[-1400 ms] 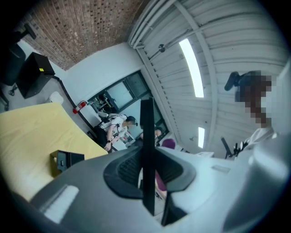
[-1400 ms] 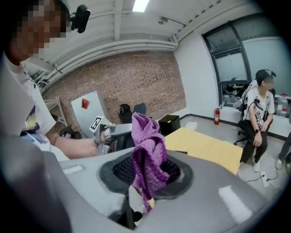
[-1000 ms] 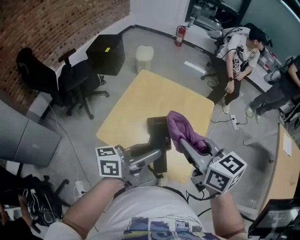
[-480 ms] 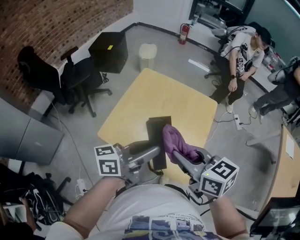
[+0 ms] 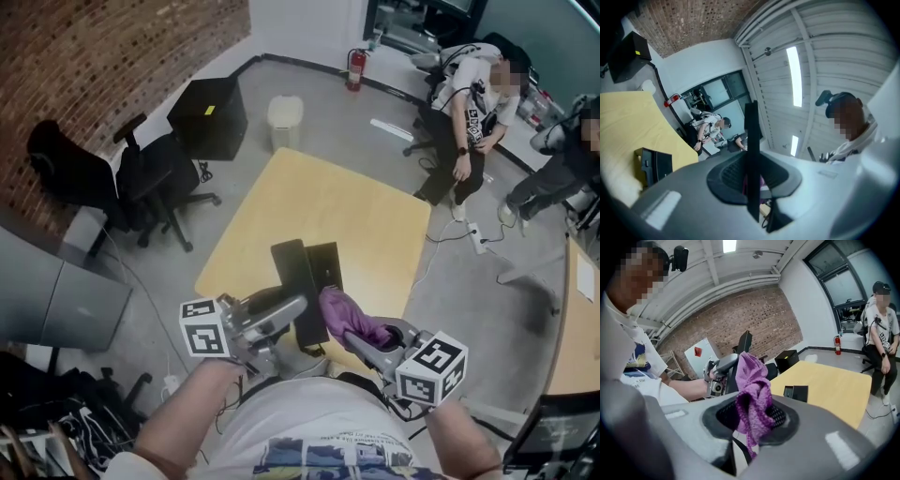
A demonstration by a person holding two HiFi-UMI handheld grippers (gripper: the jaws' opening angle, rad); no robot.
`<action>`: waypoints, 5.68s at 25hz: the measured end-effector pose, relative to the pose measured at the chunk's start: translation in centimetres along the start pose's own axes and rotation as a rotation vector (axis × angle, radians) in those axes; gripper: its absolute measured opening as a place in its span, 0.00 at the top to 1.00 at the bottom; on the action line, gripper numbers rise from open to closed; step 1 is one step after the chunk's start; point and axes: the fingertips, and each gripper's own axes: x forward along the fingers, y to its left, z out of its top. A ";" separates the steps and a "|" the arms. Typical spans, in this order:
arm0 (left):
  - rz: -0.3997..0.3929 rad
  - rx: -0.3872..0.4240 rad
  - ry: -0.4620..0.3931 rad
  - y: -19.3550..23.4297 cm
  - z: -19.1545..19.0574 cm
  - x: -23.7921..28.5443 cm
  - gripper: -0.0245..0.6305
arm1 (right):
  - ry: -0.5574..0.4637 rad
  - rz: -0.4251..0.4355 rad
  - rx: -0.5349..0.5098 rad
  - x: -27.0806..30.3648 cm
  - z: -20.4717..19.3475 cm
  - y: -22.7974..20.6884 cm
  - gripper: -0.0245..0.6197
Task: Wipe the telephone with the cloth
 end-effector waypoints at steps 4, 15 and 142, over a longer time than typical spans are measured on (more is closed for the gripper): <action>-0.038 -0.008 0.034 -0.7 -0.7 0.3 0.83 | -0.044 -0.049 -0.004 -0.2 1.9 -1.7 0.83; -0.096 -0.051 0.100 -1.8 -3.1 1.7 0.83 | -0.157 -0.032 -0.031 1.9 8.1 -2.4 0.83; 0.239 -0.407 0.126 23.6 -11.7 -2.6 0.83 | 0.036 -0.184 0.228 -6.0 -6.4 1.9 0.83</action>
